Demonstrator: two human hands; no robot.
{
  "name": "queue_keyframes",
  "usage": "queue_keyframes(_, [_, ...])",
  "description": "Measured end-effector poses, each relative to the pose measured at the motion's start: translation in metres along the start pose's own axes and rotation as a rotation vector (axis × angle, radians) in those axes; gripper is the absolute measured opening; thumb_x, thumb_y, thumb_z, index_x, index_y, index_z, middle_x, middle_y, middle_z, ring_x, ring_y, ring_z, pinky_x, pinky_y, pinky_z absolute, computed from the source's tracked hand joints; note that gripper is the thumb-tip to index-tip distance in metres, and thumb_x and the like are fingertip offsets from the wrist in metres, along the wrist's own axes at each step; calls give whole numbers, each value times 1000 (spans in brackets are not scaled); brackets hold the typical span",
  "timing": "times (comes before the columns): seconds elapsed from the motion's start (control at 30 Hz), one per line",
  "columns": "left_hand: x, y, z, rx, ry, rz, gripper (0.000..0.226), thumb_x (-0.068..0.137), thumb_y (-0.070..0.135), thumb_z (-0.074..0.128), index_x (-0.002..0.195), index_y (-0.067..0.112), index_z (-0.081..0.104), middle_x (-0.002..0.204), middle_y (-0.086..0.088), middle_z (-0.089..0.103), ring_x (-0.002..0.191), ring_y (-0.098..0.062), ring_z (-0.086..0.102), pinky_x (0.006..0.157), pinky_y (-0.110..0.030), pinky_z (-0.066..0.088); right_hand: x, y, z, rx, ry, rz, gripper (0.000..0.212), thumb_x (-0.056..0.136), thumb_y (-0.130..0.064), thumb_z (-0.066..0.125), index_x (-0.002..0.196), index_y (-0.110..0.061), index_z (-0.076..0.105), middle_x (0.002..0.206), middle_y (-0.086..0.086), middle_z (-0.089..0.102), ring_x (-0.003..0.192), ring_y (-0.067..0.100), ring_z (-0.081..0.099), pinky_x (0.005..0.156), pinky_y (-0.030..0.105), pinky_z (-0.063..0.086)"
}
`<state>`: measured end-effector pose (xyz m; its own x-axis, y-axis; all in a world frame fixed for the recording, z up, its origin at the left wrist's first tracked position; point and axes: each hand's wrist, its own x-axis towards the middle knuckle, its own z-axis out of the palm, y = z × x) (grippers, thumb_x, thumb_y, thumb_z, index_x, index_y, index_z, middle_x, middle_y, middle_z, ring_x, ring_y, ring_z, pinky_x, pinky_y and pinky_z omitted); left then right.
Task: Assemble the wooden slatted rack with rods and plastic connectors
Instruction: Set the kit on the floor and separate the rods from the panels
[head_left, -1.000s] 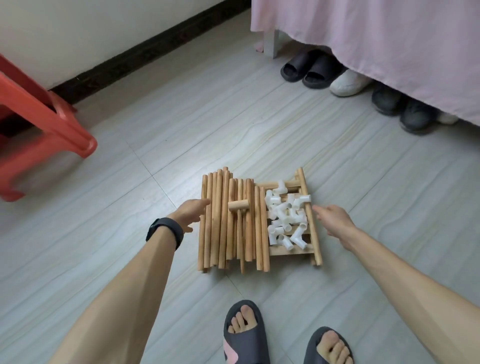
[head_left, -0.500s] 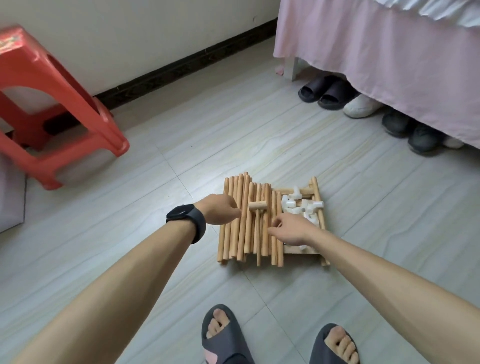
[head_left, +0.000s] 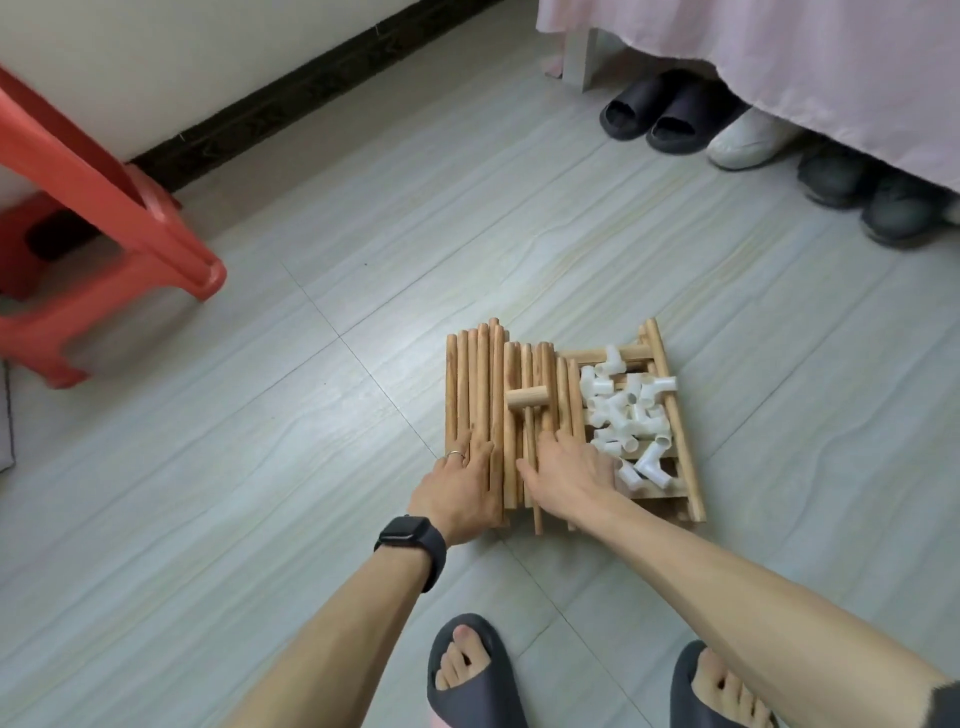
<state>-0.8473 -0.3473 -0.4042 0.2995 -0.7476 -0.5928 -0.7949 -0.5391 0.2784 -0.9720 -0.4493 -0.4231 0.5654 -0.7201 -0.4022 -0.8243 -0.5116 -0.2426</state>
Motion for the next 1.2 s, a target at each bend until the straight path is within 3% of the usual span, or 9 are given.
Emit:
queue_keyframes(0.2, [31, 8, 10, 34, 12, -88, 51, 95, 29, 48, 143, 20, 34, 152, -9, 38, 132, -35, 43, 105, -50, 45, -4, 17, -3, 135, 21, 17, 28, 97, -35, 46, 96, -14, 64, 102, 10, 69, 95, 32, 64, 75, 39, 48])
queue_keyframes(0.33, [38, 24, 4, 101, -9, -124, 40, 96, 25, 43, 134, 13, 41, 138, -11, 49, 117, -32, 54, 97, -48, 50, -9, 34, -6, 144, 32, -34, 32, 100, -43, 44, 112, -15, 54, 113, 8, 64, 102, 32, 64, 83, 44, 52])
queue_keyframes(0.5, [28, 26, -7, 216, -120, -119, 45, 96, 27, 48, 138, 14, 37, 144, -8, 44, 120, -30, 56, 95, -46, 52, 4, 21, -11, 84, 17, -8, 45, 102, -49, 47, 127, -13, 51, 121, 10, 61, 109, 33, 63, 85, 46, 52])
queue_keyframes(0.63, [21, 28, -15, 319, -115, -109, 31, 98, 25, 41, 127, 20, 49, 138, 1, 50, 119, -24, 58, 90, -41, 52, 18, 6, -7, -132, 27, -21, 32, 101, -23, 52, 129, -8, 53, 120, 9, 67, 106, 28, 67, 69, 37, 44])
queue_keyframes(0.73, [20, 33, -16, 278, -117, -135, 32, 98, 23, 37, 126, 20, 52, 138, -1, 51, 118, -24, 57, 91, -42, 52, 19, 2, -9, -132, -3, -64, 28, 97, -16, 49, 123, -8, 59, 113, 8, 70, 103, 27, 67, 70, 35, 40])
queue_keyframes(0.83, [18, 40, -9, 196, -71, -183, 41, 96, 23, 40, 137, 19, 46, 152, -7, 39, 134, -29, 46, 103, -47, 47, 12, 7, -16, 203, 54, -21, 25, 98, -31, 46, 106, -13, 61, 93, 5, 68, 88, 26, 67, 68, 34, 46])
queue_keyframes(0.97, [17, 59, 2, 93, 72, -65, 63, 100, 36, 40, 157, 24, 17, 168, -9, 10, 152, -31, 20, 120, -49, 28, -18, 57, -20, 827, 297, 146, 21, 100, -39, 46, 95, -19, 50, 77, 2, 68, 67, 22, 64, 60, 38, 52])
queue_keyframes(1.07, [28, 71, 12, 146, 61, 28, 66, 102, 43, 36, 159, 35, 6, 170, -2, 1, 155, -31, 9, 124, -52, 18, -51, 134, -13, 797, 470, 386, 17, 102, -34, 49, 95, -18, 48, 82, 6, 70, 76, 33, 61, 64, 37, 41])
queue_keyframes(1.2, [43, 82, 34, 231, -43, -15, 65, 100, 50, 34, 158, 42, 7, 170, 1, -3, 154, -38, -5, 122, -60, 12, -96, 227, 21, 502, 317, 643, 20, 104, -32, 45, 100, -14, 49, 99, 18, 71, 97, 42, 65, 74, 42, 46])
